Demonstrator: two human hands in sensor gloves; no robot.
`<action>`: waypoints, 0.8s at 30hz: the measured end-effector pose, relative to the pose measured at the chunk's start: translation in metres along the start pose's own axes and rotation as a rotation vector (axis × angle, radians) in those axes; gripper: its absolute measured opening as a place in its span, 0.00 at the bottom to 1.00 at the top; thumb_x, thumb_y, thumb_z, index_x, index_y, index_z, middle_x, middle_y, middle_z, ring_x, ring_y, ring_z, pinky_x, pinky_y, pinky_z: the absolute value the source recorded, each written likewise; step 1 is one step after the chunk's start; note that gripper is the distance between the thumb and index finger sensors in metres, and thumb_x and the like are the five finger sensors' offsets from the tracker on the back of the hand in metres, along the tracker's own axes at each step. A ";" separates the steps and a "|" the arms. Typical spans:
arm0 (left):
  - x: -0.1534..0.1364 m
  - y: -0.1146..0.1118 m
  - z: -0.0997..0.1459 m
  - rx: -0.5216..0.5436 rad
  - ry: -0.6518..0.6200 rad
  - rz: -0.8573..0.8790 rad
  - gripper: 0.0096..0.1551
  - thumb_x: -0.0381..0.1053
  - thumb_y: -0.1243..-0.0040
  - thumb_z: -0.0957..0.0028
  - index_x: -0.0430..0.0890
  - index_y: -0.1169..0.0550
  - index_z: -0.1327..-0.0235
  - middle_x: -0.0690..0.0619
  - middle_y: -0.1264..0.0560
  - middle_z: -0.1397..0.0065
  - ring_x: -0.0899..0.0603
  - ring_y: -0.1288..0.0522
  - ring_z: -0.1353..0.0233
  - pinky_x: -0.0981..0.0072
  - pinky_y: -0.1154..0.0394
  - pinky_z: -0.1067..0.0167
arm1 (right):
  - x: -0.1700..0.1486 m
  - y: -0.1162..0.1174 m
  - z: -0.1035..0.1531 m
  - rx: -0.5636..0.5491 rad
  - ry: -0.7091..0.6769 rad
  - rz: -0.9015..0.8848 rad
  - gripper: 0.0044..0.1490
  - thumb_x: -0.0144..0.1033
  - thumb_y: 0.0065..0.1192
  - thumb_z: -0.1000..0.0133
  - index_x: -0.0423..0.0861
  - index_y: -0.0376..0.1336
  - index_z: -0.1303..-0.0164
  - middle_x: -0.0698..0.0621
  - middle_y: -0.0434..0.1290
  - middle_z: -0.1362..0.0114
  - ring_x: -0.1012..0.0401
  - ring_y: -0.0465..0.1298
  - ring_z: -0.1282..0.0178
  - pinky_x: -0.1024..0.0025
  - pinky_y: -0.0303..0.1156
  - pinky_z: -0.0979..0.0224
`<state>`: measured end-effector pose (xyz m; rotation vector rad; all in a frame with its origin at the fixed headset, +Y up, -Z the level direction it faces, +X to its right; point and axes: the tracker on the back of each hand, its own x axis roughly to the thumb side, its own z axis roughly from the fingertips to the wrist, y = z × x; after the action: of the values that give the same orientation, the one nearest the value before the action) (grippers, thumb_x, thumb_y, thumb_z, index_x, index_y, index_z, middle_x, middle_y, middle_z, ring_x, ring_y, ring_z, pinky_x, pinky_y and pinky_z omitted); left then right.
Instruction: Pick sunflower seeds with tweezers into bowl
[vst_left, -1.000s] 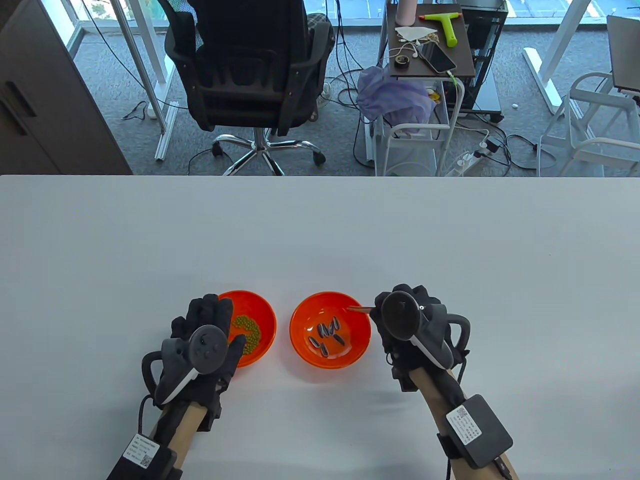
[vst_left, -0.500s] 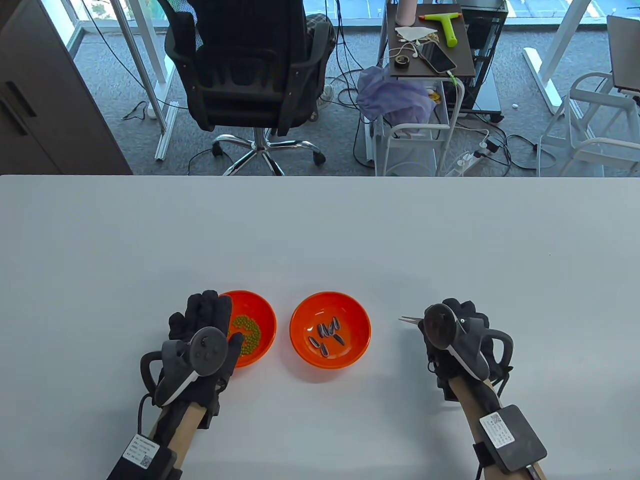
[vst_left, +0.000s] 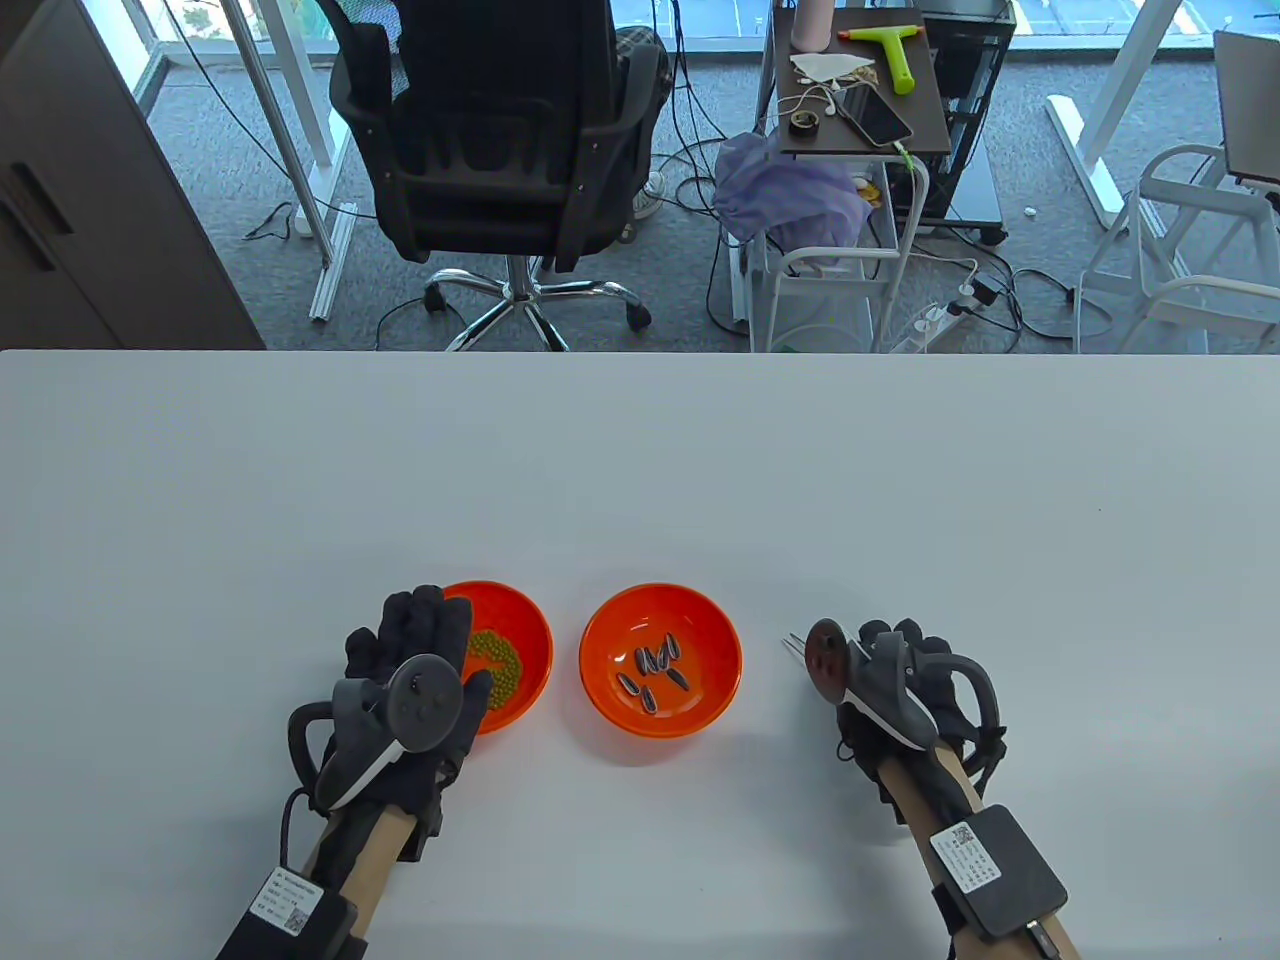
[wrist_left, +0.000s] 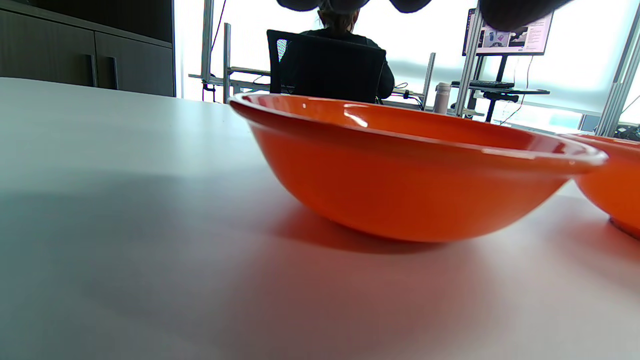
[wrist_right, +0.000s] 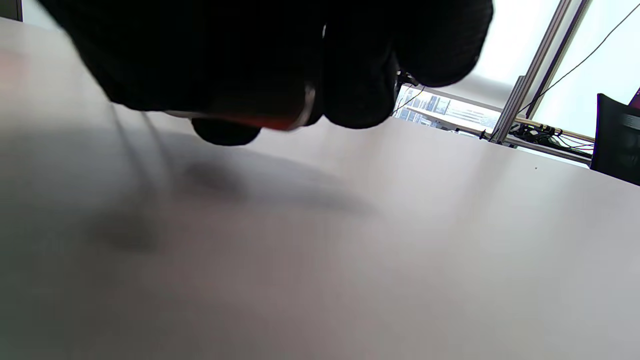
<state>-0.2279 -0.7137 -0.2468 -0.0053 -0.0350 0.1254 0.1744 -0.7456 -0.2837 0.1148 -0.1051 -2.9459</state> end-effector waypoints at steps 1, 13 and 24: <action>0.000 0.000 0.000 -0.002 -0.001 0.000 0.41 0.64 0.47 0.49 0.58 0.42 0.21 0.55 0.47 0.12 0.42 0.48 0.11 0.37 0.51 0.20 | 0.001 0.000 0.001 0.016 0.000 0.024 0.28 0.52 0.72 0.60 0.54 0.81 0.53 0.57 0.80 0.44 0.52 0.77 0.35 0.52 0.72 0.30; 0.007 -0.001 0.000 0.014 -0.033 0.005 0.42 0.65 0.46 0.50 0.58 0.42 0.21 0.55 0.47 0.12 0.42 0.47 0.11 0.37 0.51 0.20 | 0.003 -0.011 0.011 -0.050 -0.026 -0.061 0.37 0.59 0.69 0.61 0.61 0.73 0.39 0.57 0.75 0.33 0.52 0.75 0.30 0.51 0.70 0.26; 0.016 0.000 0.003 -0.004 -0.058 -0.013 0.43 0.66 0.47 0.49 0.58 0.45 0.21 0.54 0.49 0.12 0.42 0.49 0.11 0.37 0.52 0.20 | 0.005 -0.023 0.022 -0.078 -0.132 -0.228 0.56 0.65 0.63 0.61 0.61 0.48 0.22 0.55 0.52 0.15 0.48 0.58 0.14 0.48 0.58 0.16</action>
<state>-0.2121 -0.7114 -0.2436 -0.0053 -0.0934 0.1125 0.1637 -0.7226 -0.2641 -0.0846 0.0051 -3.1783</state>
